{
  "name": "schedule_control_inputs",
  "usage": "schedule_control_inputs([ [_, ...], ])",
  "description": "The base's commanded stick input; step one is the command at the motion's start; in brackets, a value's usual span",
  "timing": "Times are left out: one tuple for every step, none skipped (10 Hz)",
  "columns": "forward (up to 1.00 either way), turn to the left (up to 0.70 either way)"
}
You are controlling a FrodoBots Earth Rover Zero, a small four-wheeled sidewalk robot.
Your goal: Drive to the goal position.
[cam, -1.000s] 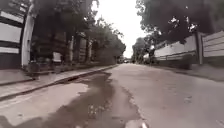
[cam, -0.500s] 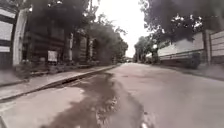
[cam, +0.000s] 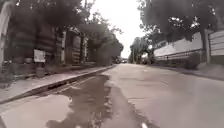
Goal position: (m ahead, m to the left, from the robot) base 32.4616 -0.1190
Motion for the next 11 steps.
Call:
schedule_control_inputs([
  [1.00, 0.00],
  [1.00, 0.00],
  [1.00, 0.00],
  [1.00, 0.00],
  [1.00, 0.00],
  [1.00, 0.00],
  [1.00, 0.00],
  [1.00, 0.00],
  [1.00, 0.00],
  [1.00, 0.00],
  [1.00, 0.00],
])
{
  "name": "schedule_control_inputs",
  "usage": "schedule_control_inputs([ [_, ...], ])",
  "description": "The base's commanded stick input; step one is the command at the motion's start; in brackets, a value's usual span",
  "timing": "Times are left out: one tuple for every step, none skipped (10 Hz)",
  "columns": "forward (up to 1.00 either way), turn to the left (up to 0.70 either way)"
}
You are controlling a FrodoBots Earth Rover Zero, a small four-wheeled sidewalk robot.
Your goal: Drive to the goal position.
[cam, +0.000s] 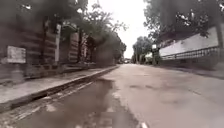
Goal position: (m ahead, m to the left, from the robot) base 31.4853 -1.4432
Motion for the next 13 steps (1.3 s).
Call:
schedule_control_inputs([
  [1.00, 0.00],
  [1.00, 0.00],
  [1.00, 0.00],
  [1.00, 0.00],
  [1.00, -0.23],
  [1.00, -0.27],
  [1.00, -0.27],
  [1.00, -0.27],
  [1.00, -0.25],
  [1.00, -0.04],
  [1.00, 0.00],
  [1.00, 0.00],
  [1.00, 0.00],
])
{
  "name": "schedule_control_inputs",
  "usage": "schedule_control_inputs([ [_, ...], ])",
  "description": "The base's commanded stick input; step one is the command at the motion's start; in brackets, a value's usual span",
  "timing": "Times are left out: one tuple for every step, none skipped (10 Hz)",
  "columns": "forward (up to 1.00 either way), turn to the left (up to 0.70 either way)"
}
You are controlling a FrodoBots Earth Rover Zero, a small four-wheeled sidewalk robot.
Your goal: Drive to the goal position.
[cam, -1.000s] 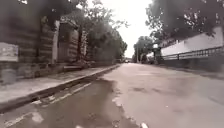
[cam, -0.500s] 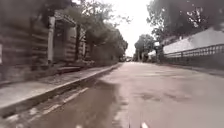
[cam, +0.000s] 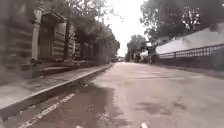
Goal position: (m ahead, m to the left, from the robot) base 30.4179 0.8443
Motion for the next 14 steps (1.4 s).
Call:
schedule_control_inputs([
  [1.00, 0.00],
  [1.00, 0.00],
  [1.00, 0.00],
  [1.00, 0.00],
  [1.00, 0.00],
  [1.00, 0.00],
  [1.00, 0.00],
  [1.00, 0.00],
  [1.00, 0.00],
  [1.00, 0.00],
  [1.00, 0.00],
  [1.00, 0.00],
  [1.00, 0.00],
  [1.00, 0.00],
])
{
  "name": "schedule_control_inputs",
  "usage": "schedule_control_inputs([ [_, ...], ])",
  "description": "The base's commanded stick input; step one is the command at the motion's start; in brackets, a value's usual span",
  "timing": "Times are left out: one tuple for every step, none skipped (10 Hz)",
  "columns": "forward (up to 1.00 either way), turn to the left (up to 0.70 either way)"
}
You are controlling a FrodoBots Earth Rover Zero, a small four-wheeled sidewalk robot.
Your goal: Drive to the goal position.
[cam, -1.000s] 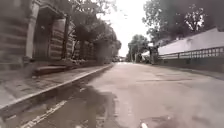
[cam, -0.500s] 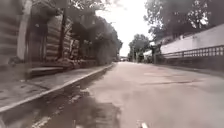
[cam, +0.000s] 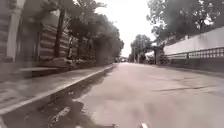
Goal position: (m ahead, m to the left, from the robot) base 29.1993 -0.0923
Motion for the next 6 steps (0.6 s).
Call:
schedule_control_inputs([
  [1.00, 0.00],
  [1.00, -0.08],
  [1.00, -0.24],
  [1.00, -0.27],
  [1.00, -0.27],
  [1.00, -0.03],
])
